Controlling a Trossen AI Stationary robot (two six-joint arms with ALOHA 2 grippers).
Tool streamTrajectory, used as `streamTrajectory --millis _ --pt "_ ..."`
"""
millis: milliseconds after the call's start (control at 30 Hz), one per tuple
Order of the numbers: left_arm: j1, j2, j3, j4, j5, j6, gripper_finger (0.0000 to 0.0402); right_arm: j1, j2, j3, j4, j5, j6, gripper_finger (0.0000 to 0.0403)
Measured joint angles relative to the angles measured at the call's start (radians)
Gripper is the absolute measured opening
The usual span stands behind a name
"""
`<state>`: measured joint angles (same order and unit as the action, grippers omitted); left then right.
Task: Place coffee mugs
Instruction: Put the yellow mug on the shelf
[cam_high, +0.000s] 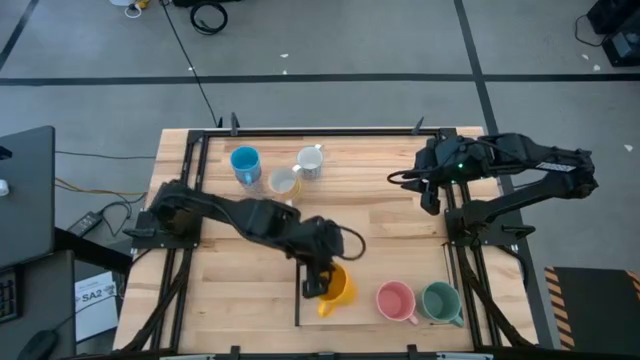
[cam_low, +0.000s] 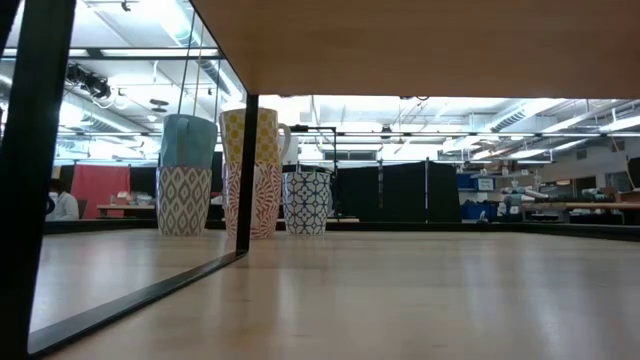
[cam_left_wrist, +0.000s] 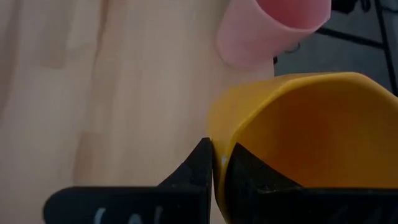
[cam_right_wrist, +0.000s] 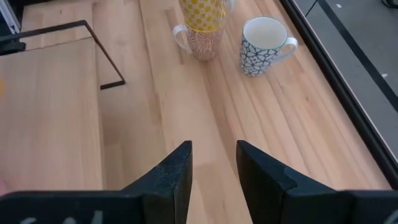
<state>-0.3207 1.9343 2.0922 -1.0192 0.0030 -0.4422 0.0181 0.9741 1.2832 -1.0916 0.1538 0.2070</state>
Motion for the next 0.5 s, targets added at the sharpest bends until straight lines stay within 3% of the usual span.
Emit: streamTrajectory --millis 500 --pt "-0.004 0.084 0.000 0.023 0.020 -0.073 0.0029 0.000 0.005 -0.002 0.007 -0.001 0.000 0.0130"
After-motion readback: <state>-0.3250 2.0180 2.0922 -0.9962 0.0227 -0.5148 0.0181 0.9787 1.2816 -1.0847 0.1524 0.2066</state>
